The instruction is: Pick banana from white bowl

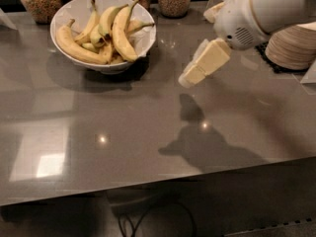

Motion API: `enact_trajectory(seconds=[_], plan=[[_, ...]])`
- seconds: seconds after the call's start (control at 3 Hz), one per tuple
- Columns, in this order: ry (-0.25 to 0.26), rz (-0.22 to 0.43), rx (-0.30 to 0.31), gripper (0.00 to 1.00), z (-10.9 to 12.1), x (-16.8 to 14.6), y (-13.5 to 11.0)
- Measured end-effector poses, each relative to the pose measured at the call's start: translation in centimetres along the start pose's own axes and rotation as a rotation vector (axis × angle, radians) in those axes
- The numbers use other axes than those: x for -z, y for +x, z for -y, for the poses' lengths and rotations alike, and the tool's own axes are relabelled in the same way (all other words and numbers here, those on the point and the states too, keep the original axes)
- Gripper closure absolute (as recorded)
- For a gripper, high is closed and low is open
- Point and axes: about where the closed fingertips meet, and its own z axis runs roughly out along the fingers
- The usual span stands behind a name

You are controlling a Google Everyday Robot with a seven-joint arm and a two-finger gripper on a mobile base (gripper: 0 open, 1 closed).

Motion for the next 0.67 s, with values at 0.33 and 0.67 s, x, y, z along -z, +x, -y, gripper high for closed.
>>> enact_trajectory(seconds=[0.33, 0.67], plan=[[-0.017, -0.042, 0.034, 0.0, 0.8, -4.3, -2.1], [-0.022, -0.088, 0.071, 0.0, 2.1, -8.6, -4.5]])
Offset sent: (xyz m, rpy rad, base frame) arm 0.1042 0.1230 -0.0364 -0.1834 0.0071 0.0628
